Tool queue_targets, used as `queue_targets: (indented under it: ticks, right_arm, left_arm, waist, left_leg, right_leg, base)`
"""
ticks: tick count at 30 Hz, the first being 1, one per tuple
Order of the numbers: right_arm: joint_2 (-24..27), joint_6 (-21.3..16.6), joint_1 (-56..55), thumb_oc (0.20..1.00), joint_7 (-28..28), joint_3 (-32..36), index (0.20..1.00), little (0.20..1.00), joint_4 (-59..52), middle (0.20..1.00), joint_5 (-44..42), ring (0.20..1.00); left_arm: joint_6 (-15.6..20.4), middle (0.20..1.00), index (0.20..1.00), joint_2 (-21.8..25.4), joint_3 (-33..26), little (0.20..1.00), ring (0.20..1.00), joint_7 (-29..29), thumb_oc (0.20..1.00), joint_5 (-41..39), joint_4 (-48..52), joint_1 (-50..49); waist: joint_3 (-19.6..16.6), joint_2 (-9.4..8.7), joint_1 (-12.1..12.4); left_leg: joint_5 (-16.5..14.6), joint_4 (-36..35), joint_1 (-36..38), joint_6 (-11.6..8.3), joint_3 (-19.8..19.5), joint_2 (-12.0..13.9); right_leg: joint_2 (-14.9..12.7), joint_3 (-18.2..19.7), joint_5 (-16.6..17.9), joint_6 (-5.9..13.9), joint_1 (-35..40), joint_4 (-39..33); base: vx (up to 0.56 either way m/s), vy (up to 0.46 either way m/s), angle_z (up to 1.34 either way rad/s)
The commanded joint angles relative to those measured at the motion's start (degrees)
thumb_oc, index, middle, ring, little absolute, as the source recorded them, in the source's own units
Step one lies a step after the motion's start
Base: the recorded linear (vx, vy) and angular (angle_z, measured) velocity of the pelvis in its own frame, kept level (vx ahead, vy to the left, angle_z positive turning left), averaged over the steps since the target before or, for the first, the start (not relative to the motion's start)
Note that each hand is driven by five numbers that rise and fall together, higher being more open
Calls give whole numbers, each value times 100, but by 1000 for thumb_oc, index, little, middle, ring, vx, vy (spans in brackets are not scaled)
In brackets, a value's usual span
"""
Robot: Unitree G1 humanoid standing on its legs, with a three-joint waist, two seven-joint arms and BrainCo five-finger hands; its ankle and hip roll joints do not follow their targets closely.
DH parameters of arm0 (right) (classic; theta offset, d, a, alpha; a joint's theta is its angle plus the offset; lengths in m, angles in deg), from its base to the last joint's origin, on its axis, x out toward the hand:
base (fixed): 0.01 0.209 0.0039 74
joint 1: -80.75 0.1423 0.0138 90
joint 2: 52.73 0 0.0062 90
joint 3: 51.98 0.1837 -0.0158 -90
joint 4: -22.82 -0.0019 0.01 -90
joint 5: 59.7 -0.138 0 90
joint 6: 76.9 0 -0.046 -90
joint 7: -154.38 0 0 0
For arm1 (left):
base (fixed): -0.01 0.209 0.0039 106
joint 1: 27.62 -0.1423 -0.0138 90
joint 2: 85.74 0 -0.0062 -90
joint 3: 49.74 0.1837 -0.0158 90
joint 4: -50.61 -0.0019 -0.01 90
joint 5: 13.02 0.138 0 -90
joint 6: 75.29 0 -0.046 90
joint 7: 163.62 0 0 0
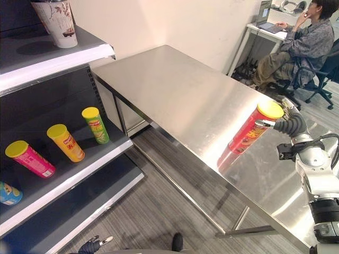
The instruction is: Put the goods on the table back onto the shelves and tidy them up.
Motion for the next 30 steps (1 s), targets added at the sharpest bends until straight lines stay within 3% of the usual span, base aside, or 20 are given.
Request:
queue_targets:
  ticks: [1,9,10,11,12,17,24,28,30]
  right_arm:
    - [188,-154,603,1000,-77,-215,1000,1000,204,1000,126,1000]
    - [375,-100,667,1000,54,-502,1000,1000,304,1000,175,1000]
    - [480,-88,689,482,113,-618,482,482,329,482,192,482]
    - [481,-88,692,291,113,-620,291,291,330,291,192,291]
    - [490,-78,657,200,146,-632,200,200,305,200,182,200]
    - [686,-64,641,200,162,-704,200,200,250,200,152,200]
    - [537,-114,594,200,-7,-420,200,200,51,200,120,200]
    - [-80,-205,514,200,-307,161,200,200,-384,200,105,200]
    - [-734,-343,557,200,-602,637,200,200,-949,200,77,200]
  left_arm:
    - [84,1000,1000,82,57,1000,1000,59,1000,32,-100,242]
    - [77,1000,1000,93,63,1000,1000,55,1000,33,-109,251]
    - [74,1000,1000,105,62,1000,1000,55,1000,37,-121,261]
    - [74,1000,1000,104,61,1000,1000,55,1000,37,-121,261]
    - [76,1000,1000,105,69,1000,1000,54,1000,36,-125,260]
    - [74,1000,1000,105,79,1000,1000,52,1000,44,-145,293]
    - [74,1000,1000,95,32,1000,1000,66,1000,36,-140,302]
    - [67,1000,1000,89,-61,1000,1000,77,1000,12,-98,282]
    - [76,1000,1000,84,-94,1000,1000,110,1000,19,-64,255]
  waist:
    - [-110,-35,201]
    - [-49,-80,215]
    - [-33,-93,211]
    - [-32,-92,210]
    - [-31,-93,209]
    - [-7,-97,184]
    - [-37,-69,176]
    - [-90,-35,204]
    - [-113,28,257]
  left_leg:
    - [4,5,-463,-32,-177,-22]
    - [7,5,-469,-36,-180,-16]
    - [5,5,-467,-36,-178,-13]
    - [5,5,-466,-36,-178,-13]
    - [2,5,-468,-36,-180,-13]
    - [-3,5,-466,-39,-176,-4]
    - [-9,5,-444,-29,-175,-9]
    - [-6,5,-436,-18,-183,-34]
    - [1,5,-434,-10,-198,-96]
  right_leg:
    - [-212,229,-442,-141,419,15]
    - [-209,232,-429,-138,426,15]
    - [-212,238,-419,-136,429,15]
    - [-212,238,-419,-136,429,15]
    - [-213,236,-417,-137,431,15]
    - [-215,228,-403,-136,441,15]
    - [-220,226,-410,-135,447,15]
    - [-255,208,-410,-142,443,15]
    - [-325,165,-421,-155,431,15]
  base:
    - [2,2,4]
    - [0,0,0]
    - [0,0,0]
    - [0,0,0]
    - [0,0,0]
    - [0,0,0]
    - [0,0,0]
    - [11,47,0]
    - [6,94,1]
